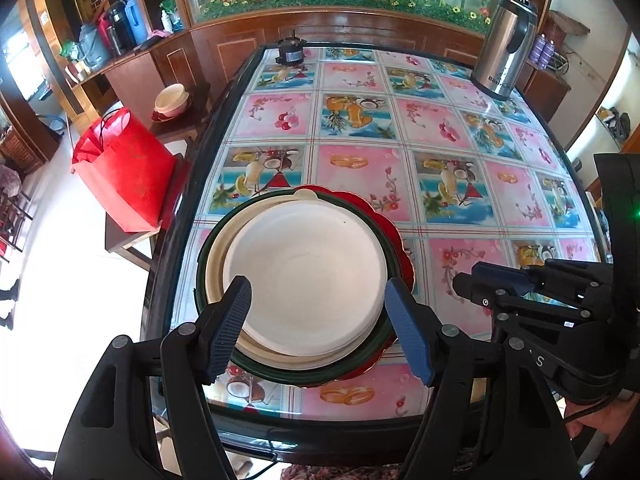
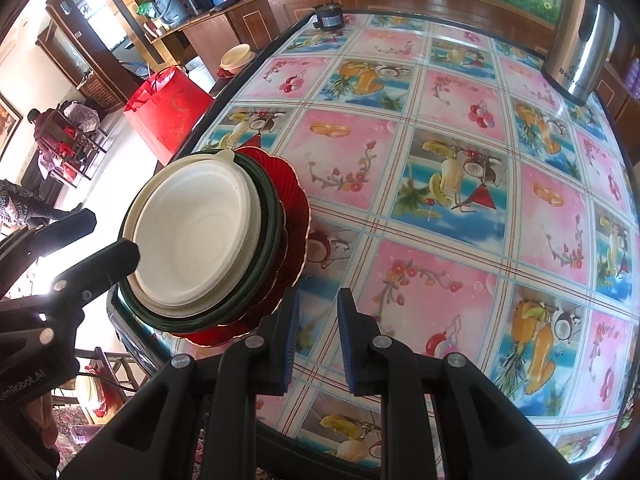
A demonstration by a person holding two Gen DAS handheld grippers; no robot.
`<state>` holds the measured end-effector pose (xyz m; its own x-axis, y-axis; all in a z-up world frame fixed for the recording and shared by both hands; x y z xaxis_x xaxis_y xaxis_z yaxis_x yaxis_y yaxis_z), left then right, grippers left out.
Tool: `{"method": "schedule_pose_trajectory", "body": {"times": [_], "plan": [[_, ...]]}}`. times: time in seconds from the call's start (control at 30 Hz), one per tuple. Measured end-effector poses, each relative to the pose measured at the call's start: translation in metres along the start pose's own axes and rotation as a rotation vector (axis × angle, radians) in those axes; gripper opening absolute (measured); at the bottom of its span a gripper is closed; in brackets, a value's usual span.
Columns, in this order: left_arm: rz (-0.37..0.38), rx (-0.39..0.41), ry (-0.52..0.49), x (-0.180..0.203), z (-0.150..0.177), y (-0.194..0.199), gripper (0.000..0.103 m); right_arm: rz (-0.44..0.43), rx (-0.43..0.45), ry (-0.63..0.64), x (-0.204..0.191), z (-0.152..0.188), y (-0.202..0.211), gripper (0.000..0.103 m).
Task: Organize plates and bowls
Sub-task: 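Open both tools and withdraw from the stacked plates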
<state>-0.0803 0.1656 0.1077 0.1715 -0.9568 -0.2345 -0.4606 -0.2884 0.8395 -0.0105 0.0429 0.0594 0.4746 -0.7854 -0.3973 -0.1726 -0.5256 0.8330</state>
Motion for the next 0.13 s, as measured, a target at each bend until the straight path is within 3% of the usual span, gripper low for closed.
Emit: {"method": "schedule_pose_trajectory", "body": {"times": [0.13], "plan": [[0.026,-0.013,-0.004,0.0060,0.0023,-0.0019,0.070,-0.005,-0.001,0.008,-0.0045,0.0031,-0.0027,0.019]]}}
Point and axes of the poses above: each gripper's, at about its wrist camera, not at the fingertips, and y roughly against the way its jaws point, x to its right, z to its underside, the point moved 5 cm from there along -y, roughly the way its jaws point, and after that the axes turned 14 degrees about -z, right-handed, at the moved point
